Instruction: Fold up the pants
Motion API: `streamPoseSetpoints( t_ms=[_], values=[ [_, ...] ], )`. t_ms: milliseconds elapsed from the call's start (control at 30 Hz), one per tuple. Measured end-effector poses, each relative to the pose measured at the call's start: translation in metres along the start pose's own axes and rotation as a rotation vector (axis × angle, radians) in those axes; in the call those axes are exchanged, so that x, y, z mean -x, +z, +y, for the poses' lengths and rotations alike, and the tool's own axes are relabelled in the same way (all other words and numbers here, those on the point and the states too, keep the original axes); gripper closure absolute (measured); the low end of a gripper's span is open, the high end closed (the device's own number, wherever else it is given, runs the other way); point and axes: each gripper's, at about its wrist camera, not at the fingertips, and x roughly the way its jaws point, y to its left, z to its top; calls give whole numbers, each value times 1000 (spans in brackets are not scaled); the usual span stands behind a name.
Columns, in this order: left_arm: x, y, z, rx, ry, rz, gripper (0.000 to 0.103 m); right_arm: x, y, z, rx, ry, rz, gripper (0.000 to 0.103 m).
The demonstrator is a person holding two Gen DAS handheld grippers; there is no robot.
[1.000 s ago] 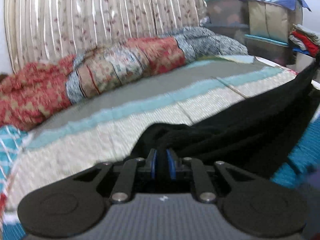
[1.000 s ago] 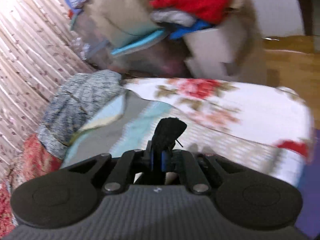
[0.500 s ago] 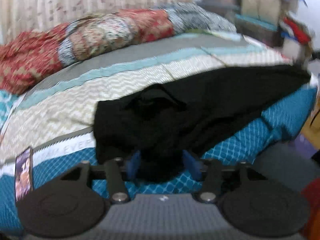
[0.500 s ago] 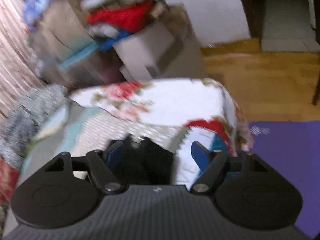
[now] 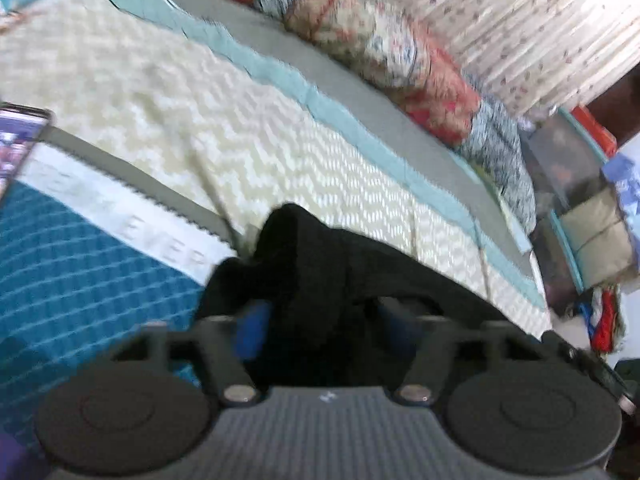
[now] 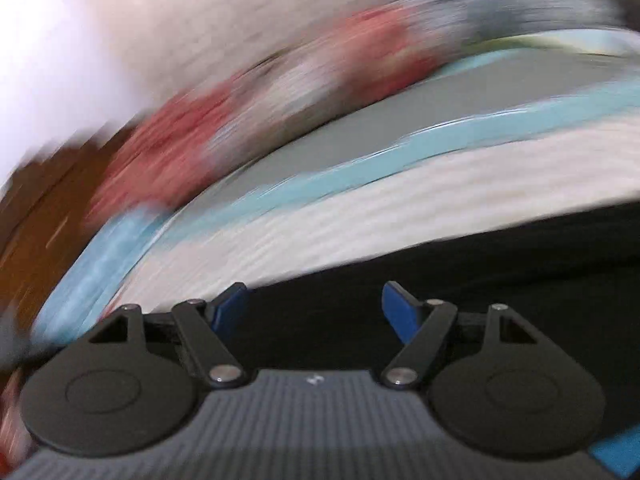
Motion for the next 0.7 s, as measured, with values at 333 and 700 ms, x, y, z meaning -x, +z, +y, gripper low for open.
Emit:
streamPoseSetpoints(
  t_ms=[333,700],
  values=[
    [45,-2,-15,-25,-140,-180,94,-119,-56,127,598,76,318,96],
    [30,-56,39,40,-15,-110,92,-106,-93,136,970,-66,191,91]
  ],
)
